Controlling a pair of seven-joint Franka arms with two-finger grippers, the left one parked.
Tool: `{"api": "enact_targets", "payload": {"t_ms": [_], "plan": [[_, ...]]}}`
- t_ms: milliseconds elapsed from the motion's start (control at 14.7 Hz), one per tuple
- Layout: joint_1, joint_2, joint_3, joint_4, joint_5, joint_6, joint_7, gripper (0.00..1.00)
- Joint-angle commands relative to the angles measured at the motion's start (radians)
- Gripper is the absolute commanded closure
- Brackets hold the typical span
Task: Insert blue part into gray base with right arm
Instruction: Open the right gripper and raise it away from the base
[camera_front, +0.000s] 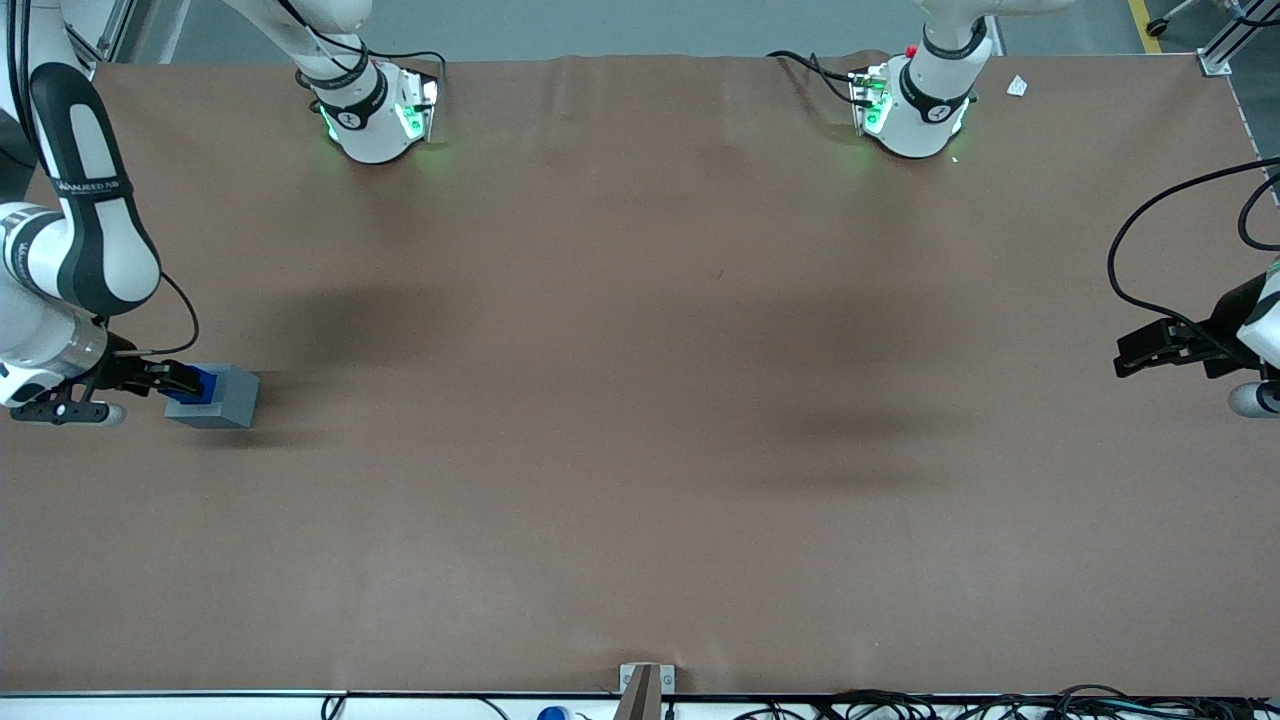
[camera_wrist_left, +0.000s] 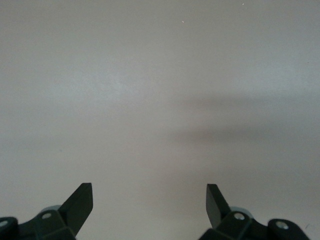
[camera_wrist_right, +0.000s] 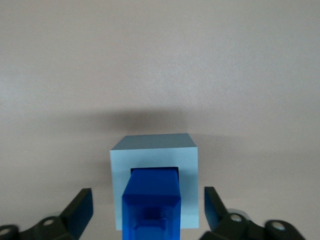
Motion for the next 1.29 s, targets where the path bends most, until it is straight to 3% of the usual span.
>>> {"api": "enact_targets", "payload": {"t_ms": [0,340,748,1223], "plan": [[0.026,-0.105,0.010,0.046,0.013,-0.160,-0.001,0.00],[0.099,-0.242,0.011,0.152,0.013,-0.346,0.046,0.00],[0.225,-0.403,0.011,0.154,0.013,-0.458,0.207,0.00],[0.248,-0.500,0.010,0.152,0.010,-0.544,0.250,0.00]]}}
